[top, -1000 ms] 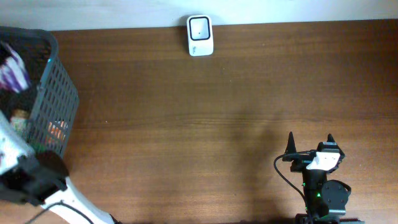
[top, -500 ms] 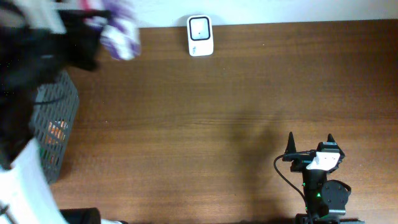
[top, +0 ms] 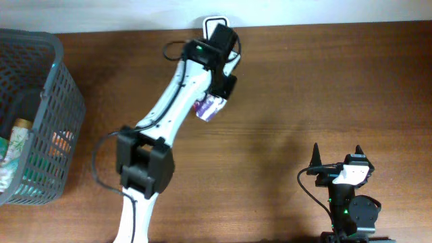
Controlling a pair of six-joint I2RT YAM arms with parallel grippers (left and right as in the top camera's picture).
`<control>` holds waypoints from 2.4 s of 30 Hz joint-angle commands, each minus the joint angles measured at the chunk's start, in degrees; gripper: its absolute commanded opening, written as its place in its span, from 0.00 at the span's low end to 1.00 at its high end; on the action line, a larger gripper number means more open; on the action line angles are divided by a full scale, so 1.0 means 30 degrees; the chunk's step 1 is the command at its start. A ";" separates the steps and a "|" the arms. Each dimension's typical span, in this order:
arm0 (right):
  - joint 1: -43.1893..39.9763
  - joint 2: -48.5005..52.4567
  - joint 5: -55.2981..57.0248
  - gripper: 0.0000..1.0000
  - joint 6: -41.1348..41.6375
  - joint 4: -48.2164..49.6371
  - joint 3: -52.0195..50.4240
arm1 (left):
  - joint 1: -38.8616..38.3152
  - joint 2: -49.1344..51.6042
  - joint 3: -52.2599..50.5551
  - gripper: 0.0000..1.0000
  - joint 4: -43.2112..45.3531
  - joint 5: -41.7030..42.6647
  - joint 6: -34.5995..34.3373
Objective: Scan the item barcode
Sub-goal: 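Carry the pink-purple package forward and place it near the scanner, then return the left gripper to the basket and grasp the white tube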
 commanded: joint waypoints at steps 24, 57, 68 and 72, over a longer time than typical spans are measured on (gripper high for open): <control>0.0117 -0.0124 0.0036 0.99 0.0138 -0.0036 -0.0168 | 1.8819 -0.7315 1.2451 0.99 -0.9428 0.0736 -0.0007; 0.0117 -0.0124 0.0036 0.99 0.0138 -0.0036 -0.0168 | 2.3773 -0.4459 -1.2670 0.67 0.9435 -0.5209 0.7883; 0.0117 -0.0124 0.0036 0.99 0.0138 -0.0036 -0.0168 | 2.4808 -0.7016 -1.1213 0.00 0.9369 0.1180 0.3752; 0.0117 -0.0124 0.0036 0.99 0.0138 -0.0036 -0.0168 | 2.4800 -1.0724 -0.9151 0.00 0.9639 0.4299 0.2397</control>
